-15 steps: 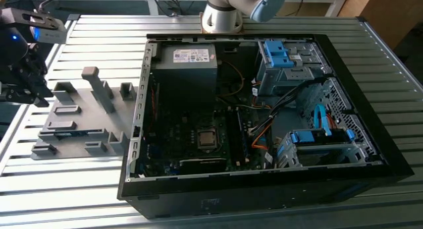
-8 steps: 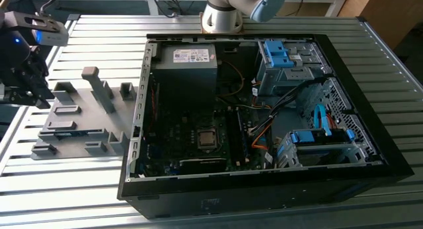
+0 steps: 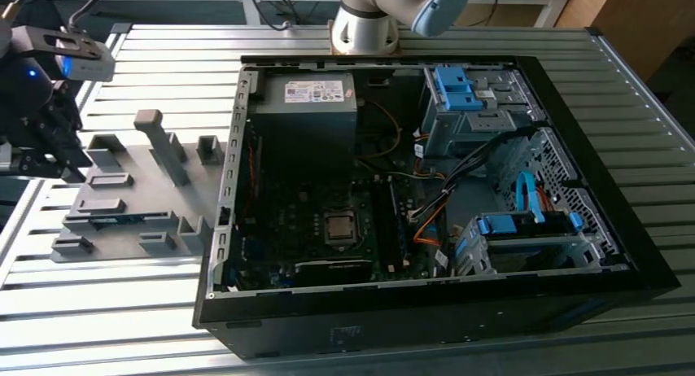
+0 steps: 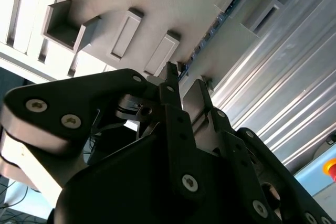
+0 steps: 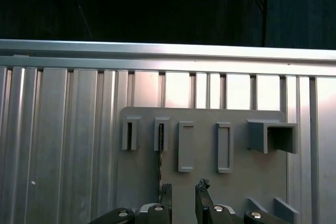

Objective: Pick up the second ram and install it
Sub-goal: 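Pick up the second ram and move it above second insertion slot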

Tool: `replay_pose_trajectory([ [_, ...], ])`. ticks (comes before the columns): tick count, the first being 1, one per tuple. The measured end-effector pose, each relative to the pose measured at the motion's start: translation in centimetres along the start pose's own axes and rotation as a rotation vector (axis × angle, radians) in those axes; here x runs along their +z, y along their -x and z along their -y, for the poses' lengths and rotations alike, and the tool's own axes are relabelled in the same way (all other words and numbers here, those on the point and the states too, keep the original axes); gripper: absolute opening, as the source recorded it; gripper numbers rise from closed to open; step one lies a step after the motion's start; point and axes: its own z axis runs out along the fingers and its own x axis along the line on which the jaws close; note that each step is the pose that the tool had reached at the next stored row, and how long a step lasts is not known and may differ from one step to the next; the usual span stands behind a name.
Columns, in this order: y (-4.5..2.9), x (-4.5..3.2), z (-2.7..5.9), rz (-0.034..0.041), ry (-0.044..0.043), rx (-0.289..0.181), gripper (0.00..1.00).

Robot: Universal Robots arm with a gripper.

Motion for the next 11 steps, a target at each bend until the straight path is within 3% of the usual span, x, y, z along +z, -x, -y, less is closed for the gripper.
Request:
replay_pose_trajectory([
  [11, -0.21, 0.35, -0.01, 0.0000, -0.0002, -0.002, 0.32],
])
